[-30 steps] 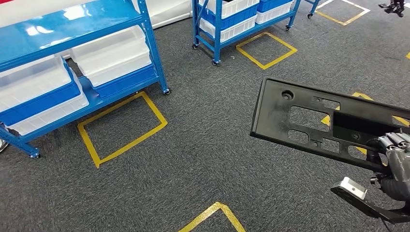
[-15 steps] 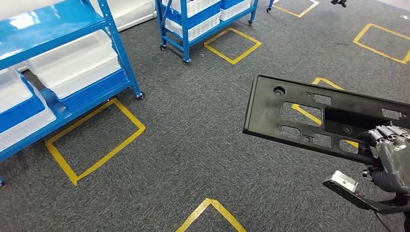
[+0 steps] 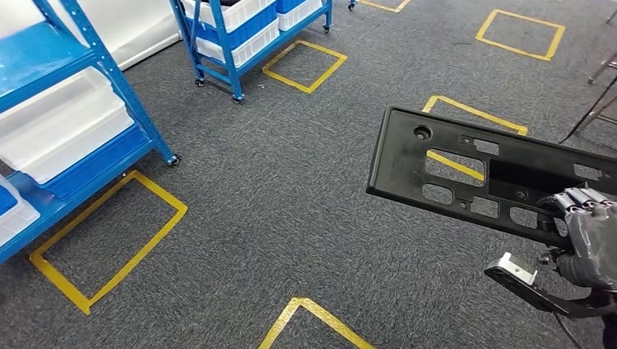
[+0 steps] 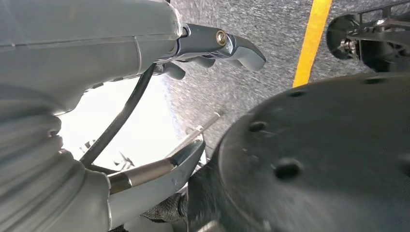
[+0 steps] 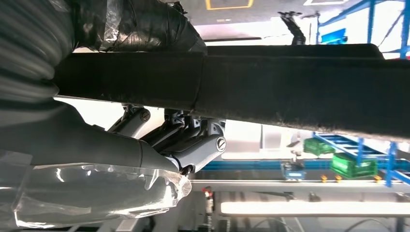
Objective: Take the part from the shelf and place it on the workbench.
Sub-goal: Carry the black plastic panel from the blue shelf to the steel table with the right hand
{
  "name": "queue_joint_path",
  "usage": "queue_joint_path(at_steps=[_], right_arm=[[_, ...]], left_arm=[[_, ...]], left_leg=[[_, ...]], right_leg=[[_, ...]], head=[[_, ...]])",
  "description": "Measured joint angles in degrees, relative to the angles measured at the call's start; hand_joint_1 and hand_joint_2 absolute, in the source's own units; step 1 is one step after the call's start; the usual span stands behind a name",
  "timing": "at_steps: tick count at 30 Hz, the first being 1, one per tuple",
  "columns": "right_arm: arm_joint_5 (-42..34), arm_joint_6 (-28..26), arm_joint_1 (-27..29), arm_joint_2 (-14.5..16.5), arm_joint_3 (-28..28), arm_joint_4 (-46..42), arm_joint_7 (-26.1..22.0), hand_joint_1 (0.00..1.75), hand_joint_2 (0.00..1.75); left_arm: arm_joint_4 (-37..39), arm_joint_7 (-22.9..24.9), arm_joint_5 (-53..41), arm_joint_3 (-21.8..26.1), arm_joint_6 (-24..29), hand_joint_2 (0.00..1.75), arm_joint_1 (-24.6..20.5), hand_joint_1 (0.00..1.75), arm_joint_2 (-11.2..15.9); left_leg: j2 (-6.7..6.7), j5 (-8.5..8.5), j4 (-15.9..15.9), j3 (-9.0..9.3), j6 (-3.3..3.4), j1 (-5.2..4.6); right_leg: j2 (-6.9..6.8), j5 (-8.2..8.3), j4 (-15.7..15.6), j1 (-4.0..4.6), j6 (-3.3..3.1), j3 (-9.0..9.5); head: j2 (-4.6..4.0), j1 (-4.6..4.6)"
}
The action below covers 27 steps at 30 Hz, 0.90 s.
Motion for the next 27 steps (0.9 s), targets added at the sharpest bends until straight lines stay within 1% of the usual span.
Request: queue_joint_path(at_steps=[1, 2, 3, 4, 5, 6, 7, 8, 9, 10, 11, 12, 13, 14, 15, 16, 17, 18, 19, 20, 21, 22, 23, 24, 25, 26, 27], right_arm=[[0.0, 0.0, 0.0, 0.1, 0.03, 0.0, 0.04, 1.75, 1.75], [0.0, 0.0, 0.0, 0.19, 0.04, 0.0, 0.06, 1.75, 1.75], [0.0, 0.0, 0.0, 0.26, 0.05, 0.0, 0.08, 1.75, 1.75], [0.0, 0.0, -0.04, 0.32, 0.05, 0.0, 0.1, 1.75, 1.75], [0.0, 0.01, -0.08, 0.39, 0.06, 0.0, 0.14, 1.75, 1.75], [0.0, 0.03, -0.12, 0.45, 0.07, 0.01, 0.17, 1.75, 1.75], [0.0, 0.05, -0.15, 0.5, 0.07, 0.01, 0.19, 1.75, 1.75], [0.0, 0.07, -0.17, 0.52, 0.08, 0.02, 0.21, 1.75, 1.75], [0.0, 0.08, -0.16, 0.54, 0.08, 0.05, 0.21, 1.75, 1.75], [0.01, 0.1, -0.27, 0.57, 0.09, 0.1, 0.21, 1.75, 1.75], [0.01, 0.11, -0.47, 0.64, 0.13, 0.17, 0.21, 1.75, 1.75], [0.02, 0.13, -0.67, 0.78, 0.2, 0.26, 0.21, 1.75, 1.75], [0.02, 0.16, -0.86, 0.94, 0.29, 0.36, 0.21, 1.75, 1.75], [0.03, 0.19, -0.92, 1.1, 0.42, 0.48, 0.21, 1.75, 1.75], [0.03, 0.21, -0.89, 1.23, 0.52, 0.63, 0.21, 1.75, 1.75], [0.01, 0.22, -0.83, 1.29, 0.6, 0.75, 0.24, 1.75, 1.75], [-0.11, 0.2, -0.79, 1.29, 0.62, 0.84, 0.27, 1.75, 1.75], [-0.37, 0.15, -0.68, 1.16, 0.51, 0.85, 0.31, 1.75, 1.75], [-0.72, 0.08, -0.47, 0.96, 0.3, 0.81, 0.31, 1.75, 1.75], [-1.12, -0.02, -0.04, 0.7, -0.1, 0.7, 0.28, 1.75, 1.75], [-1.47, -0.11, 0.58, 0.35, -0.7, 0.54, 0.24, 1.75, 1.75], [-1.71, -0.19, 1.34, 0.04, -1.42, 0.36, 0.15, 1.75, 1.75], [-1.87, -0.27, 2.21, -0.32, -2.23, 0.11, 0.06, 1.75, 1.75], [-1.99, -0.32, 3.1, -0.68, -3.04, -0.16, -0.08, 1.75, 1.75], [-2.08, -0.41, 3.88, -1.02, -3.79, -0.45, -0.25, 1.75, 1.75], [-2.16, -0.53, 4.53, -1.31, -4.43, -0.73, -0.39, 1.75, 1.75], [-2.25, -0.64, 5.08, -1.48, -4.91, -0.96, -0.51, 1.75, 1.75]], left_arm=[[0.0, -0.03, -0.01, 0.0, 0.05, 1.75, 0.0, 0.0, -0.03], [0.0, -0.04, -0.01, 0.0, 0.13, 1.75, 0.01, 0.0, -0.05], [0.0, -0.05, -0.02, 0.0, 0.24, 1.75, 0.04, 0.0, -0.06], [0.0, -0.05, -0.03, 0.0, 0.33, 1.75, 0.12, 0.0, -0.07], [0.0, -0.06, -0.03, 0.0, 0.41, 1.75, 0.15, 0.0, -0.08], [0.0, -0.07, -0.04, 0.0, 0.48, 1.75, 0.15, 0.0, -0.1], [0.0, -0.08, -0.04, 0.01, 0.51, 1.75, 0.12, 0.0, -0.11], [0.0, -0.09, -0.04, 0.01, 0.54, 1.75, 0.02, 0.0, -0.14], [0.0, -0.09, -0.05, 0.01, 0.57, 1.75, -0.08, 0.0, -0.17], [0.0, -0.08, -0.07, 0.01, 0.59, 1.75, -0.12, 0.0, -0.19], [0.0, -0.08, -0.08, 0.01, 0.61, 1.75, -0.13, 0.0, -0.22], [0.0, -0.07, -0.09, 0.01, 0.63, 1.75, -0.1, 0.0, -0.25], [0.0, -0.08, -0.1, 0.02, 0.66, 1.75, -0.03, 0.0, -0.26], [0.0, -0.08, -0.11, 0.02, 0.68, 1.75, 0.02, 0.0, -0.28], [0.0, -0.09, -0.12, 0.01, 0.72, 1.75, 0.04, 0.0, -0.3], [0.0, -0.11, -0.13, 0.01, 0.74, 1.75, 0.04, 0.0, -0.3], [0.0, -0.14, -0.15, 0.0, 0.76, 1.75, 0.03, 0.0, -0.31], [0.0, -0.18, -0.16, 0.0, 0.77, 1.75, 0.02, 0.0, -0.31], [0.0, -0.26, -0.17, 0.0, 0.76, 1.75, 0.01, 0.0, -0.29], [0.0, -0.38, -0.18, -0.01, 0.74, 1.75, 0.0, 0.0, -0.27], [0.0, -0.52, -0.19, -0.01, 0.72, 1.75, -0.01, 0.0, -0.25], [0.0, -0.7, -0.21, -0.02, 0.69, 1.75, -0.03, 0.0, -0.22], [0.0, -0.85, -0.27, -0.05, 0.66, 1.75, -0.04, 0.0, -0.2], [0.0, -0.96, -0.36, -0.09, 0.62, 1.75, -0.07, 0.0, -0.16], [0.0, -1.03, -0.47, -0.13, 0.57, 1.75, -0.06, 0.0, -0.11], [0.0, -1.07, -0.57, -0.16, 0.52, 1.75, -0.04, 0.0, -0.06], [0.0, -1.09, -0.64, -0.19, 0.48, 1.75, -0.01, 0.0, -0.02]], left_leg=[[-0.09, 1.17, -0.64, 0.17, 0.07, 0.02], [-0.44, 3.23, -3.4, 1.35, 0.19, 0.06], [-1.56, 5.49, -7.49, 3.11, 0.36, 0.17], [-2.96, 7.1, -11.36, 4.77, 0.52, 0.31], [-4.16, 8.0, -14.0, 5.94, 0.64, 0.44], [-4.93, 8.23, -15.37, 6.53, 0.76, 0.48], [-4.74, 8.14, -15.65, 6.68, 0.87, 0.39], [-4.05, 8.34, -15.85, 6.77, 1.14, 0.34], [-3.26, 8.62, -16.25, 6.91, 1.54, 0.3], [-2.46, 8.91, -16.7, 7.05, 1.98, 0.29], [-1.66, 9.17, -17.11, 7.16, 2.36, 0.32], [-0.9, 9.29, -17.32, 7.2, 2.59, 0.25], [-0.15, 9.3, -17.4, 7.15, 2.72, 0.15], [0.62, 9.27, -17.38, 7.08, 2.76, 0.06], [1.38, 9.22, -17.36, 7.04, 2.78, 0.01], [2.13, 9.16, -17.33, 7.03, 2.77, -0.02], [2.84, 9.06, -17.29, 7.08, 2.7, -0.03], [3.51, 8.91, -17.24, 7.2, 2.59, -0.03], [4.08, 8.72, -17.15, 7.33, 2.39, -0.16], [4.57, 8.52, -17.07, 7.46, 2.14, -0.27], [5.02, 8.35, -16.99, 7.56, 1.86, -0.39], [5.44, 8.22, -16.97, 7.65, 1.58, -0.49], [5.94, 8.11, -17.01, 7.78, 1.31, -0.48], [6.1, 7.85, -16.92, 7.9, 1.0, -0.43], [5.44, 7.22, -16.28, 7.79, 0.71, -0.35], [4.19, 5.99, -14.55, 7.16, 0.45, -0.24], [2.59, 4.27, -11.63, 5.91, 0.27, -0.11]], right_leg=[[0.79, -0.01, 0.15, 0.01, 0.0, -0.03], [1.59, -0.03, 0.3, 0.0, 0.02, -0.02], [2.37, -0.06, 0.45, -0.04, 0.07, -0.04], [3.1, -0.11, 0.67, 0.04, 0.22, -0.16], [3.79, -0.08, 0.81, 0.02, 0.45, -0.36], [4.47, 0.0, 0.9, -0.02, 0.79, -0.62], [5.19, 0.18, 0.9, -0.12, 1.21, -0.87], [5.9, 0.41, 0.77, -0.31, 1.63, -1.07], [5.56, 0.38, 0.92, -0.38, 1.94, -1.27], [4.27, -0.17, 1.72, -0.35, 2.2, -1.73], [2.44, -1.34, 3.55, -0.24, 2.42, -2.64], [0.35, -3.08, 6.57, -0.21, 2.6, -4.06], [-0.95, -4.94, 10.29, -0.23, 2.85, -5.84], [-1.47, -6.3, 13.73, -0.37, 3.08, -7.46], [-1.69, -6.79, 15.83, -0.5, 3.26, -8.4], [-1.84, -6.23, 15.86, -0.6, 3.37, -8.27], [-2.16, -4.75, 13.57, -0.64, 3.42, -6.92], [-3.04, -2.87, 9.55, -0.63, 3.39, -4.61], [-4.31, -1.51, 5.53, -0.37, 3.19, -2.38], [-5.23, -0.59, 2.39, -0.11, 2.84, -0.7], [-5.83, -0.28, 0.62, 0.16, 2.47, 0.16], [-5.69, -0.42, 0.26, 0.42, 2.08, 0.19], [-4.97, -0.31, 0.17, 0.44, 1.72, 0.1], [-4.38, -0.21, -0.02, 0.27, 1.42, 0.18], [-3.77, -0.08, -0.26, 0.08, 1.05, 0.33], [-3.15, 0.07, -0.52, -0.1, 0.7, 0.48], [-2.55, 0.17, -0.68, -0.24, 0.44, 0.62]], head=[[0.0, 0.0], [0.0, 0.0], [0.0, 0.01], [0.0, 0.01], [0.01, 0.02], [0.01, 0.03], [0.01, 0.03], [0.01, 0.02], [0.01, 0.03], [0.01, 0.06], [0.01, 0.09], [0.0, 0.12], [0.0, 0.14], [0.0, 0.14], [0.0, 0.14], [0.0, 0.15], [0.0, 0.14], [0.0, 0.15], [0.0, 0.15], [0.0, 0.15], [0.0, 0.14], [0.0, 0.14], [0.0, 0.14], [0.0, 0.13], [0.0, 0.1], [0.0, 0.07], [0.0, 0.03]])
